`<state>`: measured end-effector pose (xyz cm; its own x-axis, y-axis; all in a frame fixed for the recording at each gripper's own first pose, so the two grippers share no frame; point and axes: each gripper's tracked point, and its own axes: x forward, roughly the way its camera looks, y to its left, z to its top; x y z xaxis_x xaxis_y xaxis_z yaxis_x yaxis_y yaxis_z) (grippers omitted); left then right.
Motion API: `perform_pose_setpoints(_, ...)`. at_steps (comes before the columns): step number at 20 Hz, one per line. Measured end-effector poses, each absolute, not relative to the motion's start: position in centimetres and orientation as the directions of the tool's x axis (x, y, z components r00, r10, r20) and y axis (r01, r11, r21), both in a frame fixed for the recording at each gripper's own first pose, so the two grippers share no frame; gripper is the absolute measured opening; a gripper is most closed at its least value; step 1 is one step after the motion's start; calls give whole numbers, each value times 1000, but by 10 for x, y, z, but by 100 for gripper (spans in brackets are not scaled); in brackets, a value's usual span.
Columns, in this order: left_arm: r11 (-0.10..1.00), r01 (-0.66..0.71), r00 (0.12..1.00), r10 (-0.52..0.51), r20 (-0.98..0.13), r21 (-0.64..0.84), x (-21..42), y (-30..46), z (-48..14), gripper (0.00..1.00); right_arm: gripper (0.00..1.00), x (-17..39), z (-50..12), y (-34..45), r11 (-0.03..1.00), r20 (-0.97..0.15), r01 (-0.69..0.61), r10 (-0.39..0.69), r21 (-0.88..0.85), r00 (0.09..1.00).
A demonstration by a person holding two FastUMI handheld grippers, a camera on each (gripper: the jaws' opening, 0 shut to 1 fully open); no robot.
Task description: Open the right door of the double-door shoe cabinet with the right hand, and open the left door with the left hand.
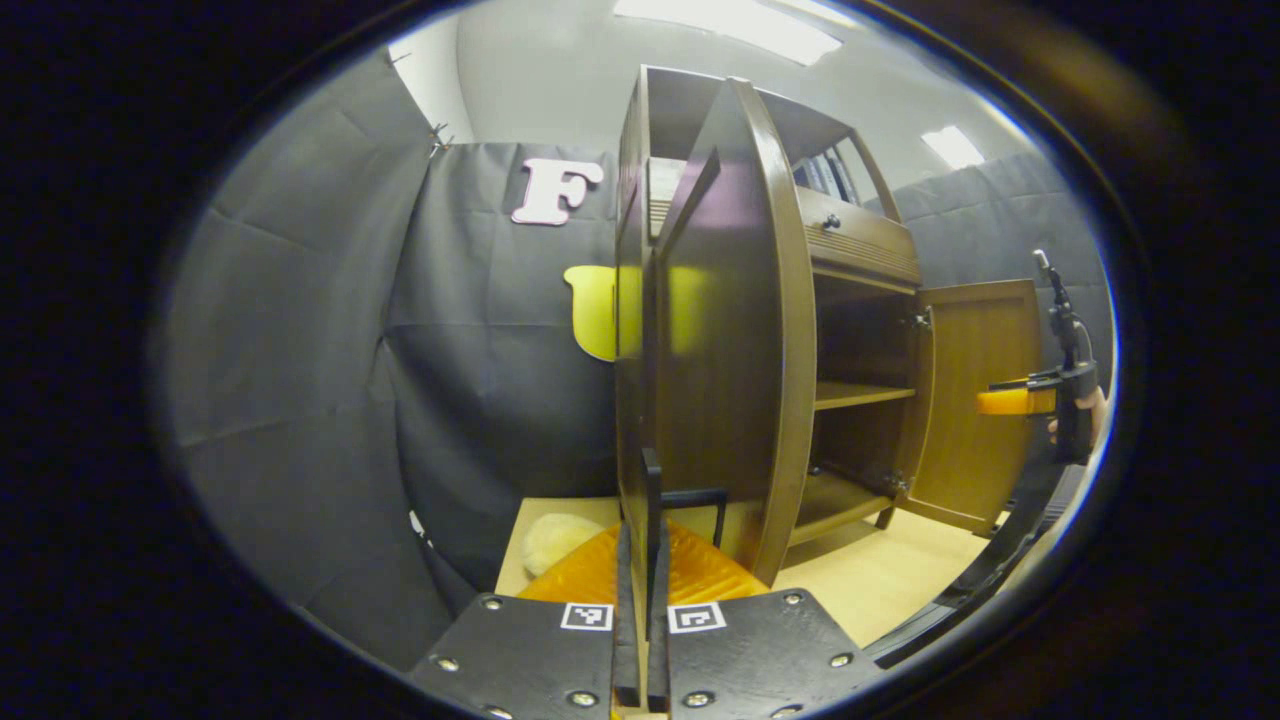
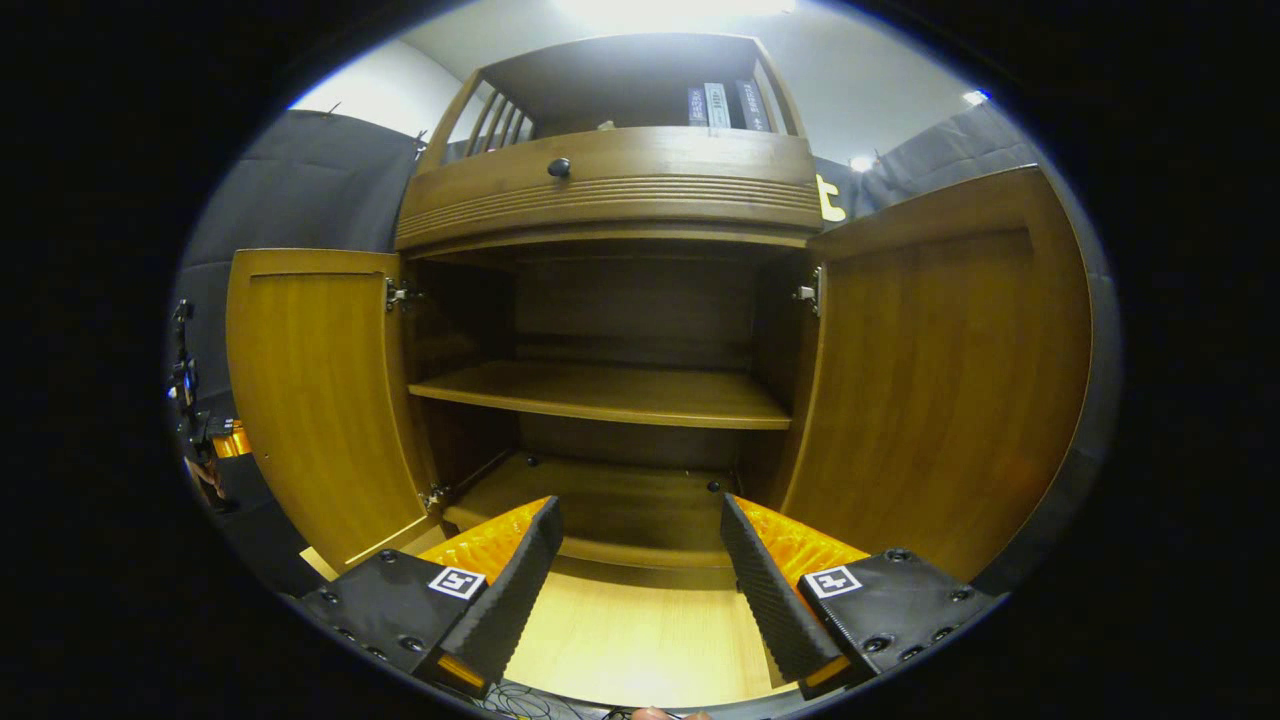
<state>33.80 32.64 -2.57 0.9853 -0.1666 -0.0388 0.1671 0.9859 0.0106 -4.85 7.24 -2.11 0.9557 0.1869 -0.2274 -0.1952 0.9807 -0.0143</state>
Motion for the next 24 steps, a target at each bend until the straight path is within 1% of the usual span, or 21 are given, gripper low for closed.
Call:
perform_pose_setpoints(4, 987, 159, 985, -156, -77, 28, 330, 322, -41, 5, 96, -46, -10, 59, 987, -213, -158, 146, -42, 966)
perform_pose_setpoints(6, 993, 112, 991, -108, -82, 36, 319, 331, -40, 5, 96, -43, -5, 53, 988, -199, -147, 135, -49, 971)
perform_pose_setpoints(8, 996, 93, 992, -92, -81, 10, 305, 331, -35, 5, 96, -37, -5, 51, 988, -195, -149, 138, -43, 971)
perform_pose_setpoints(11, 999, 37, 997, -37, -74, -10, 275, 329, -26, 5, 97, -29, -5, 49, 987, -187, -159, 152, -22, 971)
perform_pose_setpoints(13, 1000, -7, 998, 6, -63, -15, 255, 321, -11, 5, 97, -26, 3, 43, 987, -150, -159, 151, -37, 977)
perform_pose_setpoints(15, 1000, -27, 998, 26, -56, -6, 239, 299, 8, 5, 96, -22, 11, 37, 984, -123, -174, 167, -48, 978)
perform_pose_setpoints(17, 999, -41, 998, 42, -47, 10, 229, 276, 30, 5, 96, -26, 12, 33, 979, -133, -200, 193, -43, 972)
perform_pose_setpoints(19, 998, -64, 998, 64, -3, -11, 222, 254, 57, 5, 97, -34, 14, 32, 973, -142, -231, 225, -29, 964)
perform_pose_setpoints(20, 997, -69, 997, 70, 18, -19, 223, 243, 69, 8, 96, -38, 17, 30, 970, -143, -240, 234, -26, 962)
perform_pose_setpoints(23, 994, -98, 994, 100, 38, -53, 236, 210, 83, 45, 96, -52, 16, 28, 962, -164, -272, 265, -15, 950)
perform_pose_setpoints(24, 992, -116, 992, 119, 46, -57, 240, 203, 87, 58, 96, -55, 17, 23, 965, -164, -258, 250, -32, 954)
